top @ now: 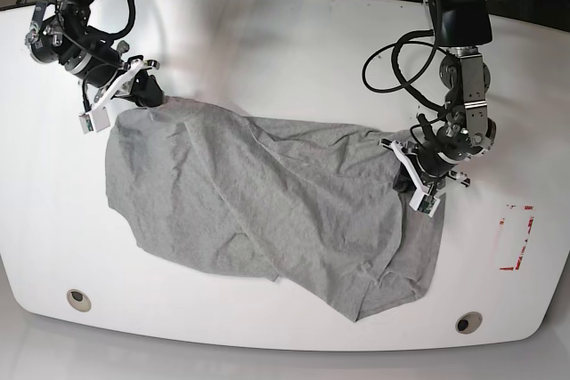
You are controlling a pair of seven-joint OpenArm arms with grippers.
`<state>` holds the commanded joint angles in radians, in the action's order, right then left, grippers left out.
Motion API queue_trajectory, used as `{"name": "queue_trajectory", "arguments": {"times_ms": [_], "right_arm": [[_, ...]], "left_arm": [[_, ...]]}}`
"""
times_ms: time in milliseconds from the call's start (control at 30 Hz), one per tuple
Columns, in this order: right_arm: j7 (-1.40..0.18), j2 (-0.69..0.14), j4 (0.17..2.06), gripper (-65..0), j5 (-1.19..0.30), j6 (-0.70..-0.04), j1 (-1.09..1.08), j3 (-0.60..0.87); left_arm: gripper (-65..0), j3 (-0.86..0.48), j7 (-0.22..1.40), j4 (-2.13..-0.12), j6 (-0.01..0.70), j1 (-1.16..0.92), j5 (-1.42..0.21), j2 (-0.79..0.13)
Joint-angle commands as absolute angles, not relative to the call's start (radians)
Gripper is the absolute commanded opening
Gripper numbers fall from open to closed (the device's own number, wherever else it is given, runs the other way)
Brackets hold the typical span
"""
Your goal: Layout the t-shirt on the table in an organized manner, then fold the t-shirt properly
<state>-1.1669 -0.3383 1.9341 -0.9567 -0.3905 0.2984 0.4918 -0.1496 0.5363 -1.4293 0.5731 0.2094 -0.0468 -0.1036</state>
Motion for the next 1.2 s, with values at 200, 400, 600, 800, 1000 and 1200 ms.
{"name": "queue_trajectory", "arguments": {"times_ms": [200,400,600,800,1000,1200], "right_arm": [[-1.167,-0.338,1.934,-65.0,-0.957,-0.390,0.297,0.492],[-1.167,-0.338,1.934,-65.0,-0.957,-0.390,0.297,0.492],[-1.167,-0.338,1.934,-65.0,-0.957,-0.390,0.292,0.492],[-1.167,-0.338,1.934,-65.0,-0.957,-0.390,0.286,0.492],[-1.167,-0.338,1.933,-65.0,-0.957,-0.390,0.285,0.492],[-1.167,-0.338,1.933,-65.0,-0.957,-0.390,0.285,0.492]], "left_arm": [[-62.3,-0.147,0.549,-1.570,0.573,0.205,-0.045,-0.104],[-62.3,-0.153,0.684,-1.699,0.575,0.194,-0.047,-0.104],[-62.0,-0.154,0.720,-1.732,0.575,0.162,-0.045,-0.104],[-57.3,-0.191,0.722,-1.670,0.573,0.168,-0.045,-0.102],[-29.2,-0.199,0.717,-1.572,0.570,0.216,-0.047,-0.102],[-15.8,-0.199,0.676,-1.451,0.568,0.269,-0.044,-0.102]]}}
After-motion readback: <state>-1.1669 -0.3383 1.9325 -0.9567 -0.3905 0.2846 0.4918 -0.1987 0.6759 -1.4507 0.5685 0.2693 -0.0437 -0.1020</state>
